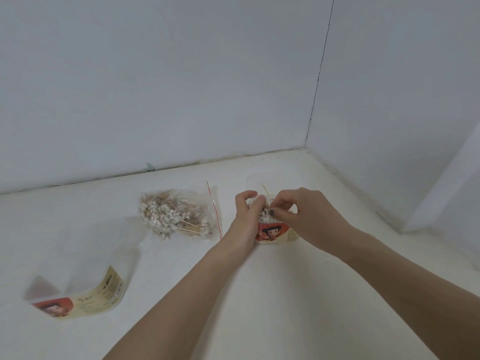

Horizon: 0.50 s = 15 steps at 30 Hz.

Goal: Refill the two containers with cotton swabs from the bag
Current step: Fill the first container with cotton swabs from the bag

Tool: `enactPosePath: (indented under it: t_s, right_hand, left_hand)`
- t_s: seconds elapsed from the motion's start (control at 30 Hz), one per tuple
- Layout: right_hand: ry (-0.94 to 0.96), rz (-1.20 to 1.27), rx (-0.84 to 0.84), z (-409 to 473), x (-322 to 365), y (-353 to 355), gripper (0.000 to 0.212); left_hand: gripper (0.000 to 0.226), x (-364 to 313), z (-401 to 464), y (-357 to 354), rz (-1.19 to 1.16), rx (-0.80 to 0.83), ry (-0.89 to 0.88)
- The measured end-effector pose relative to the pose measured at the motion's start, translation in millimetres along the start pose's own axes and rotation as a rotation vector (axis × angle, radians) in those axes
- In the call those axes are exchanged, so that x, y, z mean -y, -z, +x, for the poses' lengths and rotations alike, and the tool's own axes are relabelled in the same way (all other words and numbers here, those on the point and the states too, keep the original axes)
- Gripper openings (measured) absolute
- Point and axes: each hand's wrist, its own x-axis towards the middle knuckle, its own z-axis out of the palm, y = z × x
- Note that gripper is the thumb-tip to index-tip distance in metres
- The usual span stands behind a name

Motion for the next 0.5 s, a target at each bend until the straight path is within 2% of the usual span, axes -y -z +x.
enactPosePath:
  t_s: [0.13,0.33,0.5]
  right_hand:
    - [0.023,-0.031,-0.028,-0.8,-3.0,3.3,0.012]
    - [-0.001,0.069,-0.129,9.5,4.7,46.2,0.009]
    - [-0.137,0.023,-0.029,15.0,-3.9,62.9,0.01]
  left_hand:
    - [0.031,0.4,-1.5,0.7,0.011,0.004,-0.011]
    - [0.025,7.0,2.0,6.1,0.077,-0.008,-0.067]
    - [0.025,4.1,4.8,8.1,0.062,-0.044,-0.076]
